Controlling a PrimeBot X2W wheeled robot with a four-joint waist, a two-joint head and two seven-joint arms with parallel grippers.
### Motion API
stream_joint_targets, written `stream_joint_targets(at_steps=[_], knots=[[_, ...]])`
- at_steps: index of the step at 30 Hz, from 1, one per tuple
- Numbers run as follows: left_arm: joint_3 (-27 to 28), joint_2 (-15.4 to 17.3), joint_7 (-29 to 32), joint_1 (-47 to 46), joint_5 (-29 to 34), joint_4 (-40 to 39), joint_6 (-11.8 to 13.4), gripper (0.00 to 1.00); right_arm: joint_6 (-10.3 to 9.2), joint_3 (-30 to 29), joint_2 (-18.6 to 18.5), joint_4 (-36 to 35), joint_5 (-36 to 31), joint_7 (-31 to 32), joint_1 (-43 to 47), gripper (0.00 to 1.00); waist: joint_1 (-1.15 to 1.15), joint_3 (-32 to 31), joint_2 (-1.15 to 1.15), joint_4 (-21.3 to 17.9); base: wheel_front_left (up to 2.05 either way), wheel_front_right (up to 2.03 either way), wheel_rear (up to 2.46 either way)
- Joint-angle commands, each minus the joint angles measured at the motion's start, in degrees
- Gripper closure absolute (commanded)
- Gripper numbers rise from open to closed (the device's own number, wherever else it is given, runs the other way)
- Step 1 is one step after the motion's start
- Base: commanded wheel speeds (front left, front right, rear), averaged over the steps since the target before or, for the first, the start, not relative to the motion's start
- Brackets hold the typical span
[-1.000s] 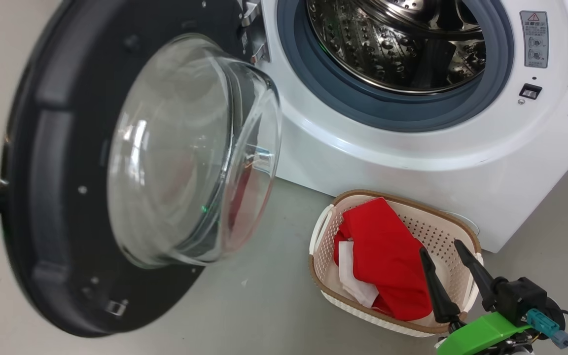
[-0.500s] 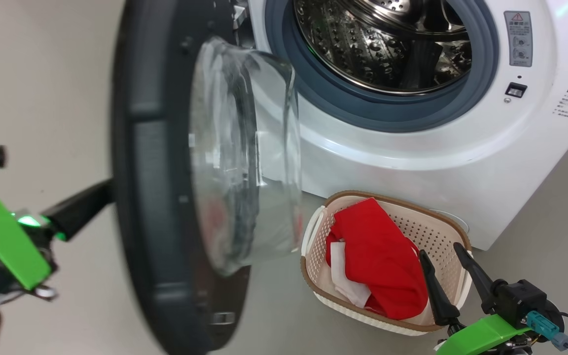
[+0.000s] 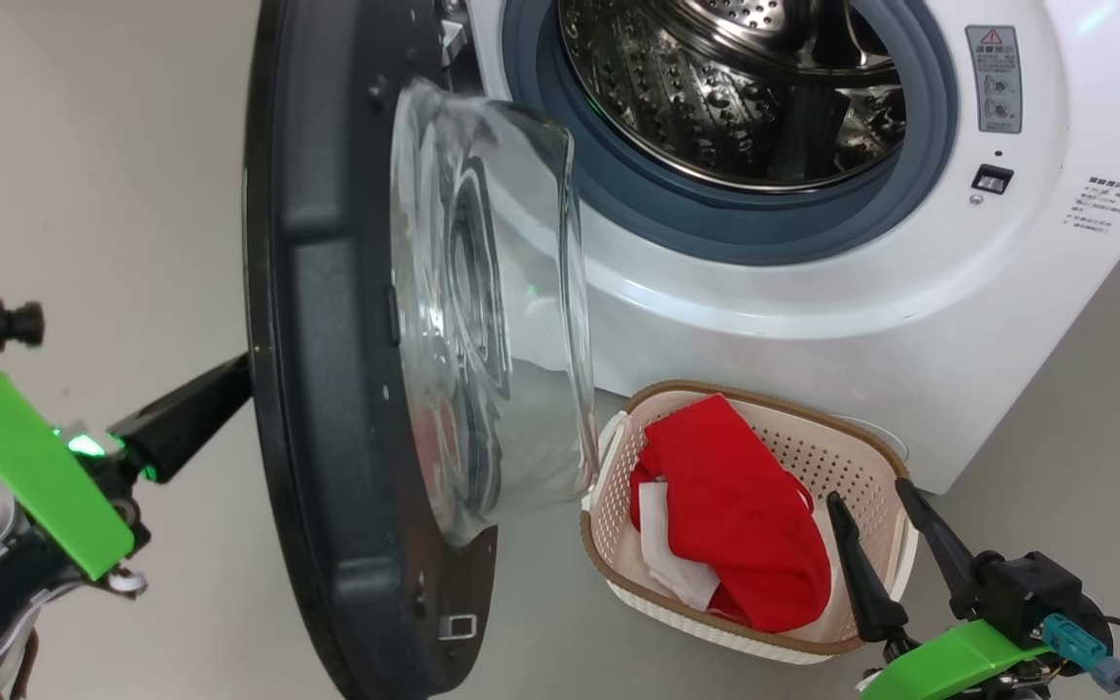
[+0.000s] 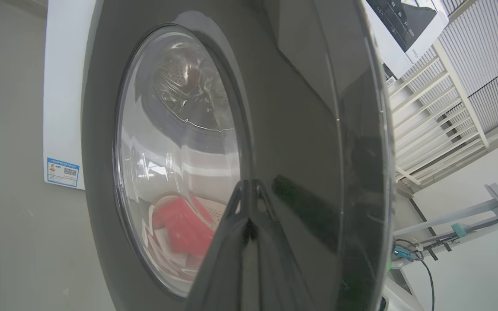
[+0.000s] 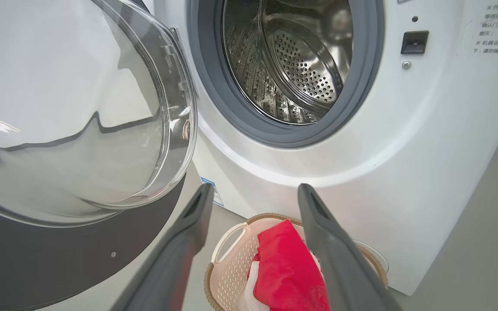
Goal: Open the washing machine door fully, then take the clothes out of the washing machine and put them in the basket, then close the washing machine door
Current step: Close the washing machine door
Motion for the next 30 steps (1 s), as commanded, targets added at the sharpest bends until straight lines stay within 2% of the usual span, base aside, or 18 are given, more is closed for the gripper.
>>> stream_joint_targets(at_steps=[1,9,11,12,16,17,18,19,21,27,30], knots=[[2.62,3.31,-1.20,-0.43,0.66,-0.22,-0.40,1.00,0.28,1.30,-0.10,-1.59,0.78,-0.37,-0.10,0.00,0.00,-0.25,0.00,0.02,0.00,0.00,0.00],[1.92,4.45,-7.52,2.86,1.94,2.87,-0.40,1.00,0.28,1.12,-0.10,-1.83,0.77,-0.37,0.28,0.00,0.00,-0.70,0.00,0.52,0.00,0.00,0.00],[1.55,4.62,-9.22,3.55,2.30,3.86,-0.40,0.76,0.28,1.09,-0.10,-1.84,0.76,-0.37,0.38,0.00,0.00,-0.83,0.00,0.60,0.00,0.00,0.00],[1.39,4.67,-10.09,3.87,2.40,4.39,-0.40,0.75,0.28,1.08,-0.10,-1.83,0.76,-0.37,0.41,0.00,0.00,-0.88,0.00,0.63,0.00,0.00,0.00],[0.41,5.25,-13.36,4.81,3.09,6.24,-0.40,0.54,0.28,1.09,-0.10,-1.81,0.74,-0.37,0.51,0.00,0.00,-1.00,0.00,0.69,0.00,0.00,0.00],[-0.01,5.53,-14.17,4.97,3.57,6.67,-0.40,0.46,0.28,1.08,-0.10,-1.81,0.74,-0.37,0.52,0.00,0.00,-1.04,0.00,0.69,0.00,0.00,0.00],[-0.36,5.76,-15.19,5.08,4.05,7.15,-0.40,0.24,0.28,1.09,-0.10,-1.81,0.74,-0.37,0.56,0.00,0.00,-1.11,0.00,0.68,0.00,0.00,0.00],[-0.76,6.09,-16.28,5.15,4.72,7.64,-0.40,0.10,0.28,1.13,-0.10,-1.82,0.74,-0.37,0.59,0.00,0.00,-1.09,0.00,0.66,0.00,0.00,0.00],[-2.02,6.72,-18.62,5.32,6.45,8.62,-0.40,0.00,0.28,1.15,-0.10,-1.85,0.72,-0.37,0.59,0.00,0.00,-1.07,0.00,0.62,0.00,0.00,0.00],[-4.99,7.28,-24.71,5.70,8.51,10.98,-0.40,0.00,0.28,1.17,-0.10,-1.91,0.72,-0.37,0.52,0.00,0.00,-0.94,0.00,0.49,0.00,0.00,0.00],[-7.28,7.79,-30.36,5.78,10.56,13.37,-0.40,0.00,0.28,1.04,-0.10,-1.96,0.70,-0.37,0.44,0.00,0.00,-0.93,0.00,0.51,0.00,0.00,0.00]])
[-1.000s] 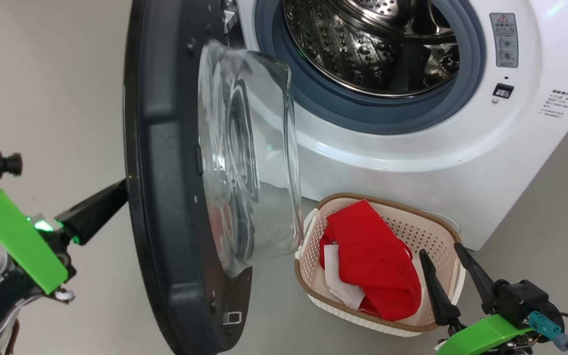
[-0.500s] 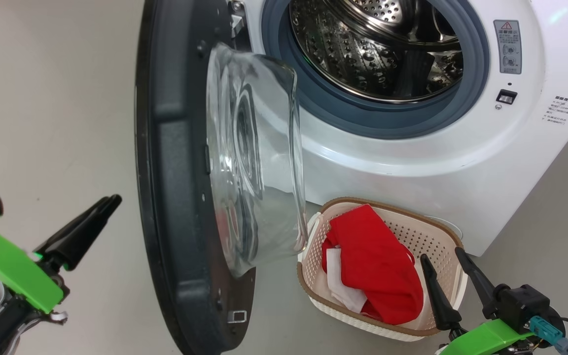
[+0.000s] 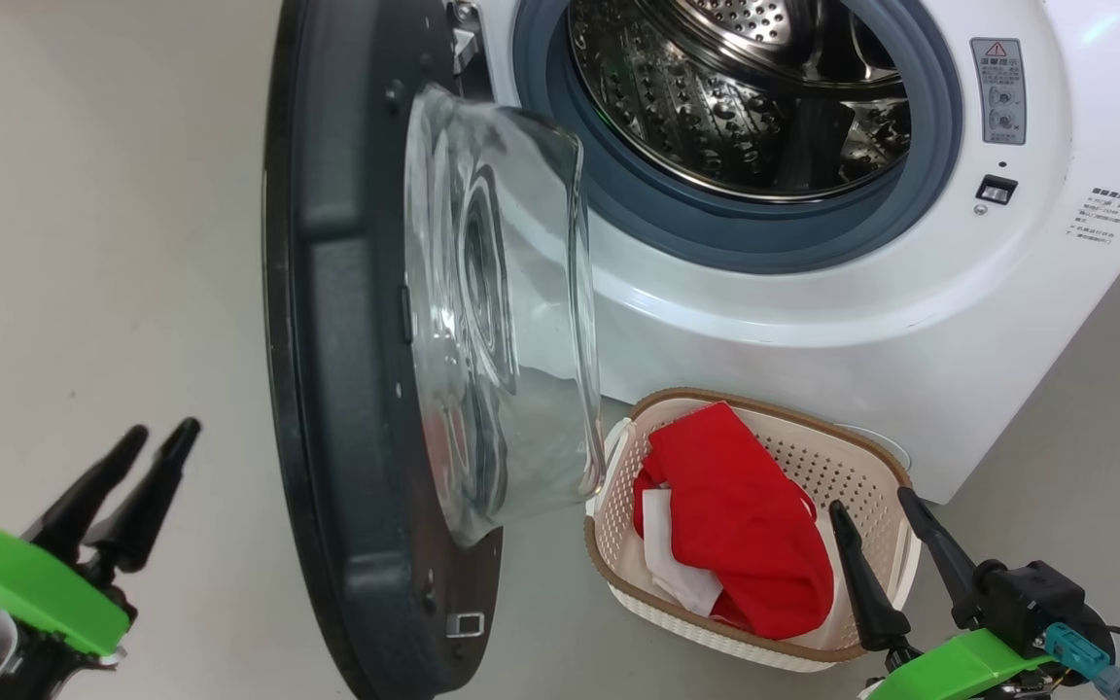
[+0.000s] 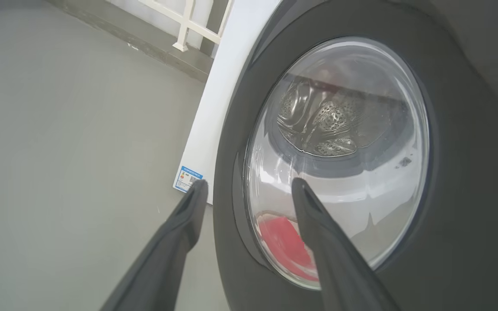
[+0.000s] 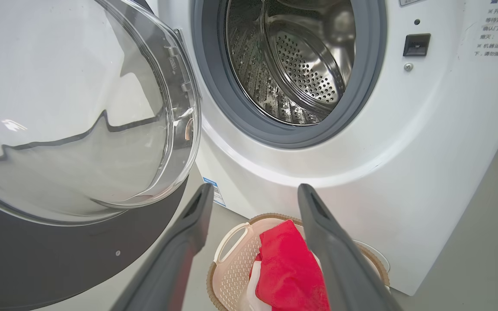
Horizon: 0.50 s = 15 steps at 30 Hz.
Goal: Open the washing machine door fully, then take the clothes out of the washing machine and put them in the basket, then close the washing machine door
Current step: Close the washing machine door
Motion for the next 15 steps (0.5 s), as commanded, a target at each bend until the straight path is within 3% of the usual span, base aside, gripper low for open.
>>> stream_joint_targets(at_steps=[1,10,15], knots=[[2.22,3.20,-1.63,-1.29,0.51,-0.19,-0.38,0.00,0.28,1.19,-0.18,-1.52,0.05,-0.37,-0.58,0.00,0.00,0.03,0.00,0.03,0.00,0.00,0.00],[-1.53,1.47,-10.43,-1.40,7.08,6.62,-0.38,0.00,0.28,1.26,-0.18,-1.68,0.05,-0.37,-1.08,0.00,0.00,-0.03,0.00,0.22,0.00,0.00,0.00],[4.82,-3.16,-10.75,0.02,14.13,9.00,-0.38,0.00,0.28,1.13,-0.18,-2.41,0.03,-0.37,-1.50,0.00,0.00,0.00,0.00,0.36,0.00,0.00,0.00]])
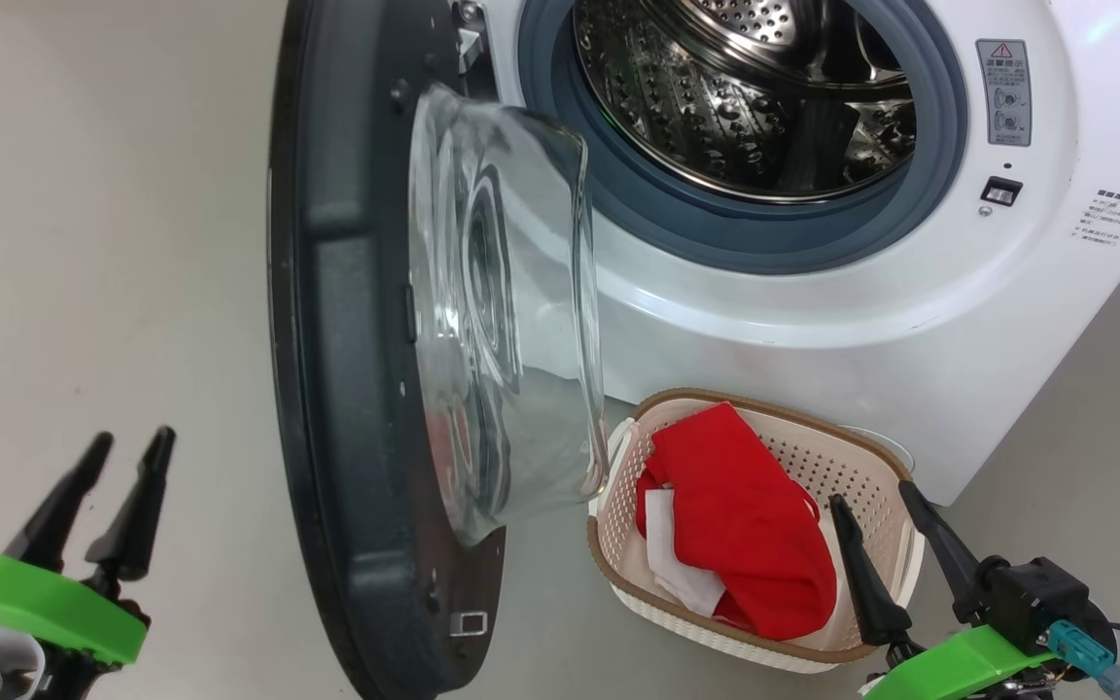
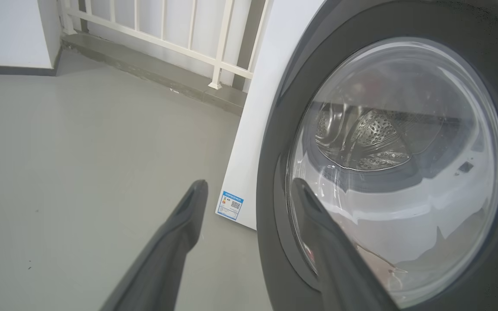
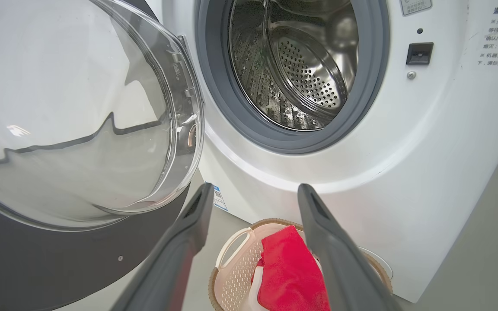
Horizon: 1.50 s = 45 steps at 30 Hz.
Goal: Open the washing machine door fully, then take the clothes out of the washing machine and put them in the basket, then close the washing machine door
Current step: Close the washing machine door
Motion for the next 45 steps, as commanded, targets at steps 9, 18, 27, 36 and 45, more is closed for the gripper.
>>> stream_joint_targets(at_steps=[9,18,27,36,45], knots=[[18.27,-8.93,-0.69,7.19,18.62,-1.70,-0.33,0.00,0.28,1.66,-0.19,-2.71,0.01,-0.37,-1.96,0.00,0.00,-0.09,0.00,-0.22,0.00,0.00,0.00],[29.37,-19.47,-0.69,13.22,34.34,-6.95,-0.33,0.00,0.28,1.78,-0.19,-3.12,0.13,-0.37,-1.94,0.00,0.00,-0.59,0.00,-0.84,0.00,0.00,0.00],[33.28,-24.97,-0.70,16.08,41.46,-8.53,-0.33,0.00,0.28,1.64,-0.19,-3.37,0.20,-0.37,-1.68,0.00,0.00,-1.12,0.00,-1.26,0.00,0.00,0.00],[34.48,-26.42,-0.70,17.03,43.68,-7.94,-0.33,0.00,0.28,1.19,-0.19,-2.88,0.44,-0.37,-0.93,0.00,0.00,-1.42,0.00,-1.53,0.00,0.00,0.00],[34.66,-26.59,-0.70,16.90,43.85,-8.05,-0.33,0.00,0.28,0.81,-0.19,-2.84,0.37,-0.37,-1.00,0.00,0.00,-1.29,0.00,-1.53,0.00,0.00,0.00]])
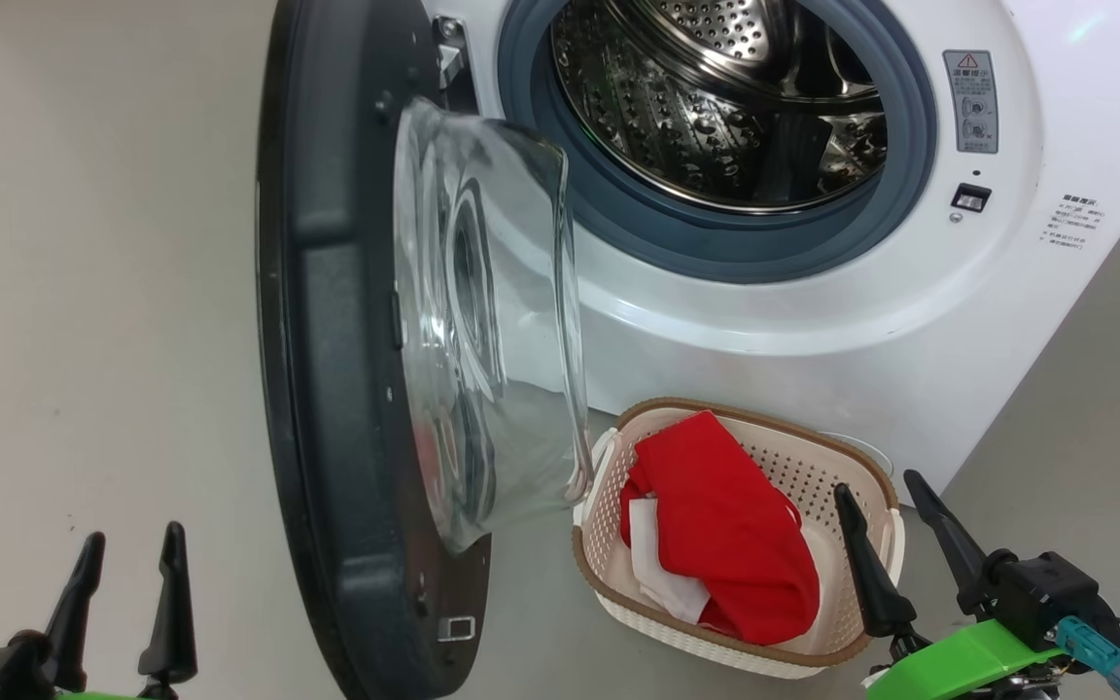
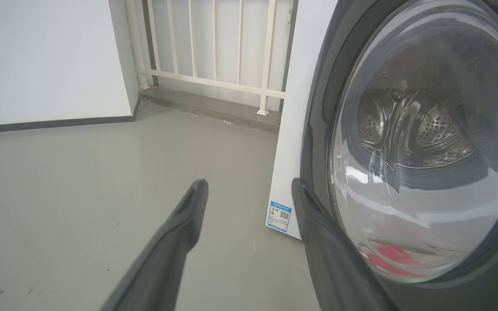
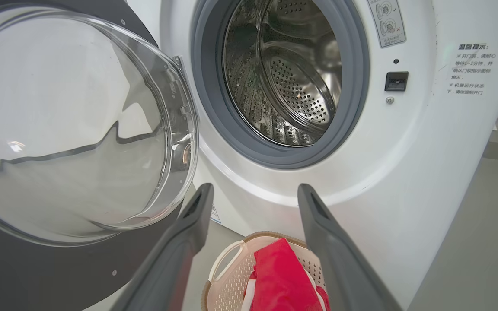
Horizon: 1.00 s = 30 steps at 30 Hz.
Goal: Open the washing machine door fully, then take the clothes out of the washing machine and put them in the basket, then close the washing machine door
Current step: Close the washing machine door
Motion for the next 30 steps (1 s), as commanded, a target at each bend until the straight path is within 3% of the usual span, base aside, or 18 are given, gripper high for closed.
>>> stream_joint_targets(at_steps=[1,14,15,16,18,24,30], knots=[[2.26,1.05,-0.69,-1.10,0.35,-1.31,-0.32,0.00,0.28,1.11,-0.19,-1.27,0.28,-0.37,-0.98,0.00,0.00,0.08,0.00,0.02,0.00,0.00,0.00],[2.68,1.51,-0.69,-1.82,0.03,-2.64,-0.32,0.00,0.28,0.98,-0.19,-1.39,0.53,-0.37,-0.88,0.00,0.00,-0.21,0.00,0.08,0.00,0.00,0.00],[2.53,1.57,-0.69,-1.85,-0.09,-2.91,-0.32,0.17,0.28,0.97,-0.19,-1.40,0.55,-0.37,-0.86,0.00,0.00,-0.22,0.00,0.09,0.00,0.00,0.00],[2.36,1.59,-0.69,-1.88,-0.40,-3.16,-0.32,0.48,0.28,0.96,-0.19,-1.39,0.56,-0.37,-0.84,0.00,0.00,-0.22,0.00,0.11,0.00,0.00,0.00],[1.89,1.68,-0.69,-2.07,-1.78,-3.59,-0.32,1.00,0.28,0.95,-0.19,-1.36,0.57,-0.37,-0.83,0.00,0.00,-0.17,0.00,0.13,0.00,0.00,0.00],[-0.11,3.12,-0.69,-2.77,-8.56,-5.39,-0.32,1.00,0.28,1.05,-0.19,-1.32,0.64,-0.37,-0.96,0.00,0.00,-0.03,0.00,0.06,0.00,0.00,0.00],[-7.05,8.93,-0.69,-3.66,-25.24,-11.06,-0.32,1.00,0.28,1.22,-0.19,-1.22,0.79,-0.37,-0.93,0.00,0.00,-0.13,0.00,-0.29,0.00,0.00,0.00]])
